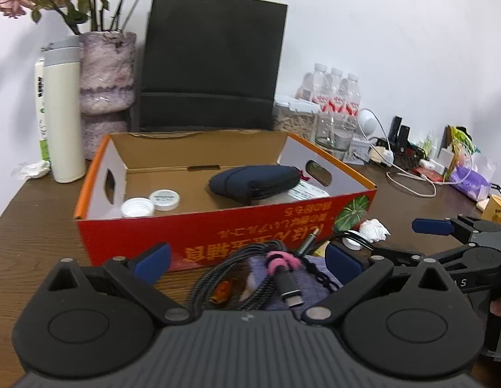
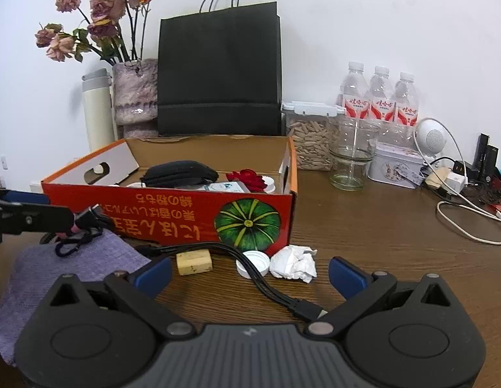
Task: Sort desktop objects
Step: 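Move both tools back from the box to the cable and tissue, then grasp black braided cable with left tool while right tool grasps white tissue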
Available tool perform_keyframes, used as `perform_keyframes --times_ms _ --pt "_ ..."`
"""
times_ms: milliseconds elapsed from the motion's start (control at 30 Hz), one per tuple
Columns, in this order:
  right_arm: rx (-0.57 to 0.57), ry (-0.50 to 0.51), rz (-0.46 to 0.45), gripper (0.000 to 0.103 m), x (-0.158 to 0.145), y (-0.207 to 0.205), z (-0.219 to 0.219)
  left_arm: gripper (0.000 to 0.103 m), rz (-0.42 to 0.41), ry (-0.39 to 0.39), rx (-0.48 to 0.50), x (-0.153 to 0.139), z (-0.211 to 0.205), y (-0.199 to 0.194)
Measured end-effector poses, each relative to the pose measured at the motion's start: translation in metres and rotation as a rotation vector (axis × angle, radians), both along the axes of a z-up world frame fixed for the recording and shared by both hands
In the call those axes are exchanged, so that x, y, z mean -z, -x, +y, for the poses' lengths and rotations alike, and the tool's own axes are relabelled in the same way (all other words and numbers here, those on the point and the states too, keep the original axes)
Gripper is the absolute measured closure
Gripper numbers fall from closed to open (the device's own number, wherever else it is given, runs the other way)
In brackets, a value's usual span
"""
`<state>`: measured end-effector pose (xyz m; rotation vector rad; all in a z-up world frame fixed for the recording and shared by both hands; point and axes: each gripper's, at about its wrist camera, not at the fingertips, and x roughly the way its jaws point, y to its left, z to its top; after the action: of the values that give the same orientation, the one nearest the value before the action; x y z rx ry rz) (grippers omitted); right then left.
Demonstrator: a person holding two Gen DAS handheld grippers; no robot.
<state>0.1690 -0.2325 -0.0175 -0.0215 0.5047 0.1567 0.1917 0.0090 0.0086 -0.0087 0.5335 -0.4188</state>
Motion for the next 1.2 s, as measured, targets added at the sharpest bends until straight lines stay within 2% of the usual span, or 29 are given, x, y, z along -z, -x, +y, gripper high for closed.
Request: perform_keyframes --times_ms 133,300,400,800,900,1000,1100,1167,1200 --pt "0.009 0.004 0.011 0.0 0.002 -0.002 0.0 0.001 0.021 -0.009 -0.006 0.003 -0.008 -0.006" --pt "0.02 0.022 0.035 0.0 0.006 -0.006 0.0 0.023 0.047 0.005 -0.01 0.006 -0.011 -0.01" --pt "0.029 0.033 0.047 0.0 0.008 -0.009 0.0 0.03 0.056 0.014 0.003 0.007 -0.012 -0.01" --pt "0.059 0.049 0.1 0.002 0.012 -0.027 -0.01 0.041 0.094 0.034 0.002 0.011 -0.017 -0.014" --pt "0.06 0.019 0.101 0.006 0.011 -0.03 -0.015 0.042 0.097 0.037 0.0 0.011 -0.018 -0.014" --pt "0.077 -0.032 0.062 0.007 0.002 -0.027 -0.026 0.042 0.105 0.045 -0.002 0.012 -0.018 -0.015" --pt "0.106 -0.022 0.043 0.017 -0.003 -0.029 -0.035 0.042 0.11 0.047 -0.006 0.012 -0.018 -0.016" --pt "0.125 -0.018 0.066 0.034 0.0 -0.037 -0.04 0.042 0.112 0.046 -0.007 0.012 -0.019 -0.016" --pt "0.126 -0.022 0.081 0.036 0.003 -0.04 -0.043 0.042 0.112 0.044 -0.008 0.013 -0.02 -0.016"
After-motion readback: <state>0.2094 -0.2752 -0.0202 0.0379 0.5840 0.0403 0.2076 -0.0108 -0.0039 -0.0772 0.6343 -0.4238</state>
